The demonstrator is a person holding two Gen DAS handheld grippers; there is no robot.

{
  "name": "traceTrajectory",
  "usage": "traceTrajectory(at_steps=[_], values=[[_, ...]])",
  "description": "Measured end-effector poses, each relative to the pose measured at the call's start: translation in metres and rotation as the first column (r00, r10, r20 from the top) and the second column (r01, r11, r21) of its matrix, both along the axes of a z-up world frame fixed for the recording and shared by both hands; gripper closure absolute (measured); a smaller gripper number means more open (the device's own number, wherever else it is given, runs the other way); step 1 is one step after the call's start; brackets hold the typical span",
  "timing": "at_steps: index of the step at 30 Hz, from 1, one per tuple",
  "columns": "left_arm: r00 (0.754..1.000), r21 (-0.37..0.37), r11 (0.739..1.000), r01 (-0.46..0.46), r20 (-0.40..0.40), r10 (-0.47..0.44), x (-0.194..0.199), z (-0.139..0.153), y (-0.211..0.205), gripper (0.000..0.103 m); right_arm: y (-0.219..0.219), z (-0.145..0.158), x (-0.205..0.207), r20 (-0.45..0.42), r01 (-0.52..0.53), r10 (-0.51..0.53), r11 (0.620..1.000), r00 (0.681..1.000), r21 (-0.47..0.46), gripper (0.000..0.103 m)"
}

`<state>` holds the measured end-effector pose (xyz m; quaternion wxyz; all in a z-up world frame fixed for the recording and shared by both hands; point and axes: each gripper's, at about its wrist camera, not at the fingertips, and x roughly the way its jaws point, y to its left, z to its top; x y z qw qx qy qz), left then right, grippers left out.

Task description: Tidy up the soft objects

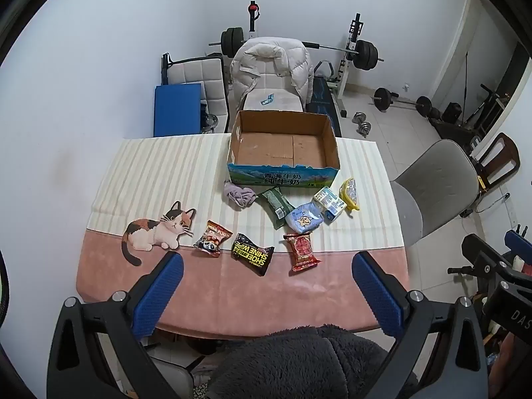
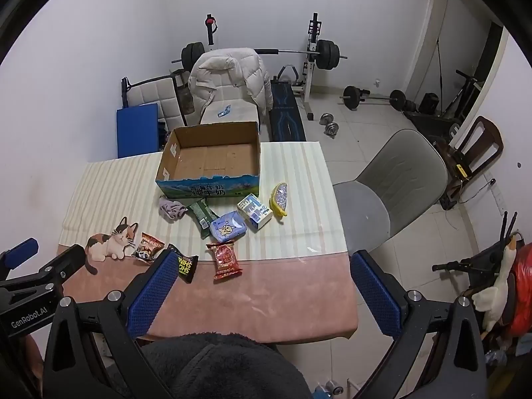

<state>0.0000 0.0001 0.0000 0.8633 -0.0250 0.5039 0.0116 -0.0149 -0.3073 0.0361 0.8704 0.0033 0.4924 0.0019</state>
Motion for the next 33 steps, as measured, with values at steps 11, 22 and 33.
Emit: traceTrajectory(at_steps=[11,22,33], values=[[1.0,0.011,1.0,0.002,0.0,-0.002,0.0,0.001,0.001,0.0,-0.001,-0.002,0.002,-0.001,0.006,-0.006,1.0,1.0,-0.014,0.0],[1.0,0.011,1.0,0.004,-0.001,-0.004,-0.002,-0.002,0.001,0.0,-0.003,-0.004,0.001,-0.007,0.011,-0.011,1.0,1.0,-0.011,0.0],[1.0,0.017,1.0,0.005,0.006,-0.005,-0.004,-0.004,-0.005,0.0,-0.012,0.0,-0.003,-0.001,0.017,-0.017,1.0,1.0,-0.014,0.0]])
